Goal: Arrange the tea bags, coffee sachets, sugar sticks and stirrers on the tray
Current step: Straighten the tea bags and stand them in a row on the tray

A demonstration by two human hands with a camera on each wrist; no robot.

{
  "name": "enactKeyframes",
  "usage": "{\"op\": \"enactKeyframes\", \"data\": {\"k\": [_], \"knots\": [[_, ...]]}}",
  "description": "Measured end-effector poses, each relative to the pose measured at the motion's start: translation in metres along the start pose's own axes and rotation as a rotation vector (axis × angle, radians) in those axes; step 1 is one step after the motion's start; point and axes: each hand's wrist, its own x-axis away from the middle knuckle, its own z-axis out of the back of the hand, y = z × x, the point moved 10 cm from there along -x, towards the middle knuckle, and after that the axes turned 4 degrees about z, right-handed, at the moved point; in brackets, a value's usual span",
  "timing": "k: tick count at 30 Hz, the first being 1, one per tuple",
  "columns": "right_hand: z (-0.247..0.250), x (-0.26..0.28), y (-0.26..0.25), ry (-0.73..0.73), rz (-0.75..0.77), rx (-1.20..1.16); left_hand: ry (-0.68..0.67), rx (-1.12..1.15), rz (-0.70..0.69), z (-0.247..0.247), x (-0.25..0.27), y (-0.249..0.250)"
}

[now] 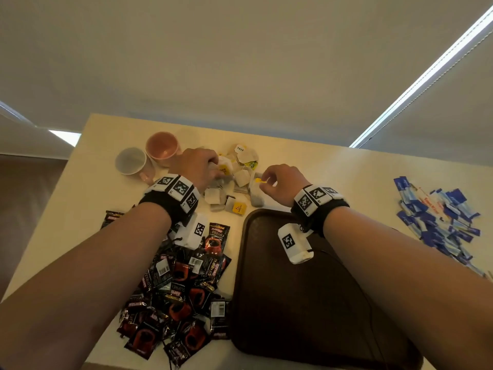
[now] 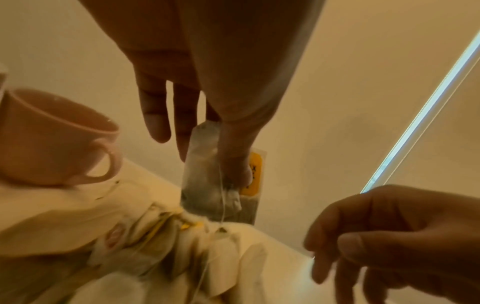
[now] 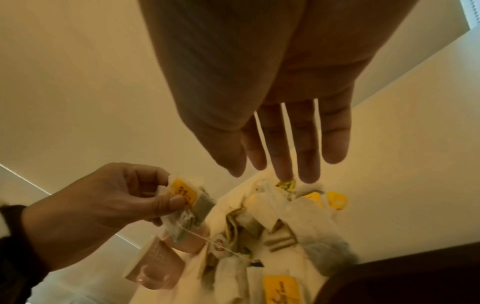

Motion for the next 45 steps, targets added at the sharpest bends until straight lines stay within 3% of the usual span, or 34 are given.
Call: {"op": "enactKeyframes", "data": {"k": [11,15,21,27,32,38,45], "knots": [[0.034,0.036,-0.066,0.106,0.296,-0.313,-0.016,0.111,-0.158,0.034,0.042,0.082],[0.038,0.050,-0.058,0.093,0.252,-0.617,-0.004,0.267,-0.168,0.041,0.050,0.086],[0.050,0.072,-0.043,0.142,0.205,-0.775,0.043,0.585,-0.073,0.023,0.068,0.087],[0.061,0.096,-0.032,0.165,0.207,-0.667,-0.196,0.978,0.141,-0.033,0.090,0.098],[0.068,0.111,-0.028,0.140,0.241,-0.557,-0.209,1.027,0.119,-0.037,0.098,0.112],[0.066,0.116,-0.009,0.153,0.152,-0.624,-0.128,1.064,0.089,-0.030,0.104,0.113],[0.071,0.125,-0.014,0.155,0.169,-0.653,-0.209,1.103,0.058,-0.033,0.111,0.116]]}}
